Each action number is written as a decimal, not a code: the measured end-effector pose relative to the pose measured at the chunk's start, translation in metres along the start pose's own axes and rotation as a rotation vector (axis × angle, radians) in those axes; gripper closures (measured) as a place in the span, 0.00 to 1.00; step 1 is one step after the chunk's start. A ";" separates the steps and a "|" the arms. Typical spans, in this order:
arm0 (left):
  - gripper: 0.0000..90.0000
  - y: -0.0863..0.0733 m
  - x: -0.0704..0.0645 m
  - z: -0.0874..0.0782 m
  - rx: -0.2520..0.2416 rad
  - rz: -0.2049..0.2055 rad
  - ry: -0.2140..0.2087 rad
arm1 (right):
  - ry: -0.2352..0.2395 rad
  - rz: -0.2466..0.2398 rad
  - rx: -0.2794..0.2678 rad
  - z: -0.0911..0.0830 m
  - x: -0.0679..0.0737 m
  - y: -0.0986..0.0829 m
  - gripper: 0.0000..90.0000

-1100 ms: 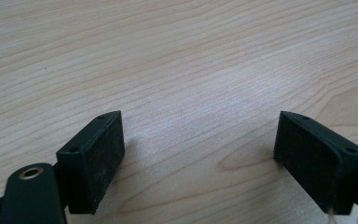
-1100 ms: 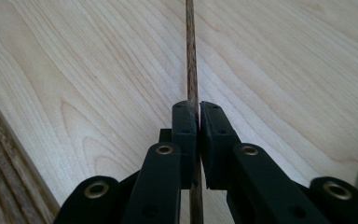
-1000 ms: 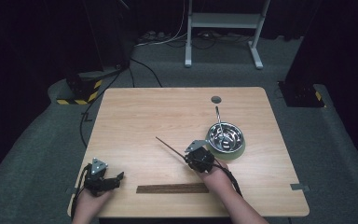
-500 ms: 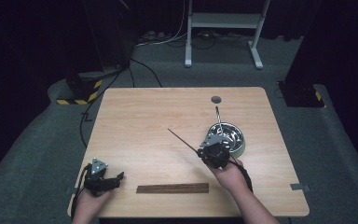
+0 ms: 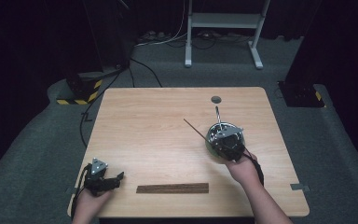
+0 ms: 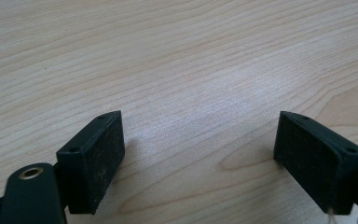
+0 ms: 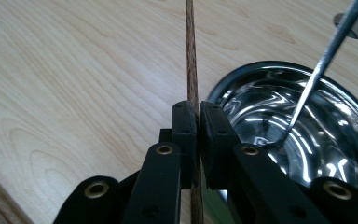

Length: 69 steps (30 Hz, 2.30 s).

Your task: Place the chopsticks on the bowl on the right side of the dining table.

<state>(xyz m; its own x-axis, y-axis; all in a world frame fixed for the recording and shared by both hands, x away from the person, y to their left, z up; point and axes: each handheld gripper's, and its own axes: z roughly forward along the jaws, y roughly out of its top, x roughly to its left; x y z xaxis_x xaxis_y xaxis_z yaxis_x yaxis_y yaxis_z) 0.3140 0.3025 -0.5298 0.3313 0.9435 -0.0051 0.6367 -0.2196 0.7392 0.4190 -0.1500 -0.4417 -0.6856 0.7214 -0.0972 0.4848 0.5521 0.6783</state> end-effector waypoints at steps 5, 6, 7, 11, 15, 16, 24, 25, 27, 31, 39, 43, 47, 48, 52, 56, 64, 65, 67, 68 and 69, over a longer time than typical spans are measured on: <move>0.18 0.000 0.000 0.000 0.003 0.004 0.000 | -0.022 0.018 0.016 -0.001 -0.012 0.000 0.94; 0.18 0.000 0.000 0.000 0.000 0.000 0.000 | -0.020 0.014 0.017 -0.001 -0.014 0.000 0.94; 0.18 0.000 0.000 0.000 -0.001 -0.001 0.000 | -0.028 0.026 0.017 0.000 -0.015 -0.001 0.94; 0.18 0.000 0.000 0.000 0.001 0.001 0.000 | -0.039 0.032 0.035 0.004 -0.024 -0.003 0.94; 0.18 0.000 0.000 0.000 -0.002 0.000 0.000 | -0.061 0.049 0.041 0.007 -0.032 -0.006 0.94; 0.18 0.000 0.000 0.000 -0.002 -0.001 0.000 | -0.061 0.054 0.044 0.008 -0.035 -0.007 0.94; 0.18 0.000 0.000 0.000 0.003 0.004 -0.001 | -0.079 0.072 0.054 0.009 -0.046 -0.011 0.94; 0.18 0.000 0.000 0.000 0.003 0.005 -0.002 | -0.080 0.077 0.052 0.010 -0.046 -0.012 0.94; 0.18 0.000 0.000 0.000 0.003 0.006 -0.003 | -0.082 0.078 0.053 0.011 -0.049 -0.013 0.94; 0.18 0.000 0.000 0.000 0.002 0.006 -0.005 | -0.085 0.072 0.067 0.014 -0.048 -0.012 0.94; 0.18 0.000 0.000 0.000 -0.002 0.001 -0.002 | -0.078 0.059 0.065 0.016 -0.046 -0.012 0.94; 0.18 0.000 0.000 0.000 -0.002 0.001 -0.002 | -0.067 0.062 0.064 0.015 -0.046 -0.013 0.94; 0.18 0.000 0.000 0.000 0.002 0.006 -0.002 | -0.066 0.067 0.055 0.014 -0.045 -0.015 0.94; 0.18 0.000 0.000 0.000 0.002 0.006 -0.002 | -0.065 0.060 0.051 0.014 -0.045 -0.015 0.94; 0.18 0.000 0.000 0.000 0.002 0.006 -0.002 | -0.045 0.032 0.051 0.013 -0.042 -0.016 0.94; 0.18 0.000 0.000 0.000 0.002 0.006 -0.002 | -0.017 -0.001 0.049 0.012 -0.039 -0.016 0.94; 0.18 0.000 0.000 0.000 0.004 0.007 -0.004 | -0.033 0.001 0.040 0.012 -0.040 -0.018 0.93; 0.18 0.000 0.000 0.000 0.001 0.006 -0.004 | -0.030 0.010 0.042 0.011 -0.040 -0.018 0.93; 0.18 0.000 0.000 0.000 0.001 0.006 -0.003 | -0.028 0.017 0.042 0.011 -0.040 -0.018 0.84; 0.18 0.000 0.000 0.000 0.001 0.006 -0.003 | -0.028 0.025 0.027 0.012 -0.039 -0.018 0.81; 0.18 0.000 0.000 0.000 0.001 0.006 -0.003 | -0.019 0.036 0.029 0.010 -0.039 -0.017 0.79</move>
<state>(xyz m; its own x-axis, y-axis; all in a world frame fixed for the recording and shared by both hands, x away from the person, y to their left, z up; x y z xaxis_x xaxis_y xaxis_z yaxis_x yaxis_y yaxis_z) 0.3143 0.3025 -0.5297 0.3374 0.9413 -0.0029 0.6356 -0.2255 0.7383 0.4431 -0.1829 -0.4566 -0.6571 0.7487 -0.0875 0.5243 0.5373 0.6606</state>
